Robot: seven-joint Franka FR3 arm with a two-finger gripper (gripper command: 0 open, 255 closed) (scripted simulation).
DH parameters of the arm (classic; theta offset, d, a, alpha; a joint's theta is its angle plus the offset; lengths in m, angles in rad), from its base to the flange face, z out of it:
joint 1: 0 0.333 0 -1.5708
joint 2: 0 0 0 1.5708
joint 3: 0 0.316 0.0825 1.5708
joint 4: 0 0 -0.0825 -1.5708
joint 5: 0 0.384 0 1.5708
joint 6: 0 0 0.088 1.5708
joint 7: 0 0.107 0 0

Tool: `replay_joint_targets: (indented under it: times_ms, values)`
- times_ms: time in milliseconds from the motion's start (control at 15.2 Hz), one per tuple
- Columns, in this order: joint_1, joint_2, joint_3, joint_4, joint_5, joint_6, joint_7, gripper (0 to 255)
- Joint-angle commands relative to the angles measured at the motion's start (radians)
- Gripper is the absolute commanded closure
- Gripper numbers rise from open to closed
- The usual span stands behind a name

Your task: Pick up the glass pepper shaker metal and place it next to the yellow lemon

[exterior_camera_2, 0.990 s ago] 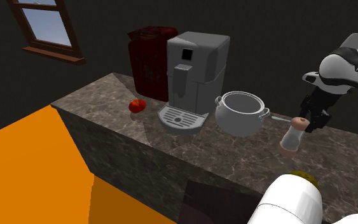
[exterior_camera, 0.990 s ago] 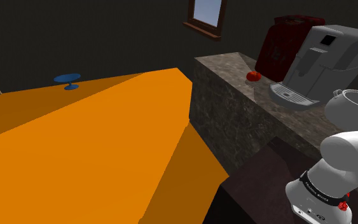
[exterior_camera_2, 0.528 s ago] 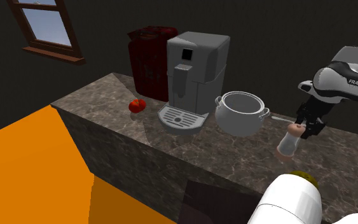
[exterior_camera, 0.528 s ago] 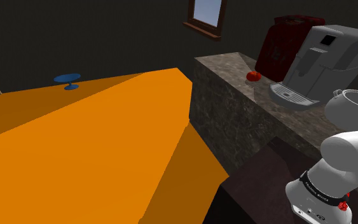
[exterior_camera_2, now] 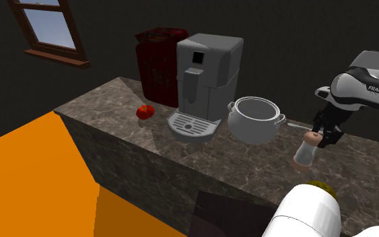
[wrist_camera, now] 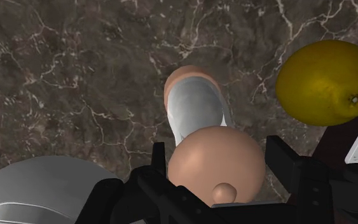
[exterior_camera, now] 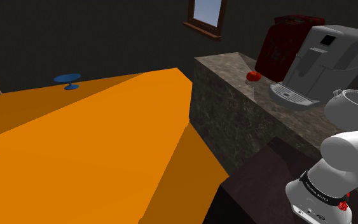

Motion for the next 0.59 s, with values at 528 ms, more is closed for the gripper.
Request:
replay_joint_targets:
  times_ms: [528]
  values:
    - [-0.011, 0.007, 0.067, 0.067, 0.047, -0.082, -0.019, 0]
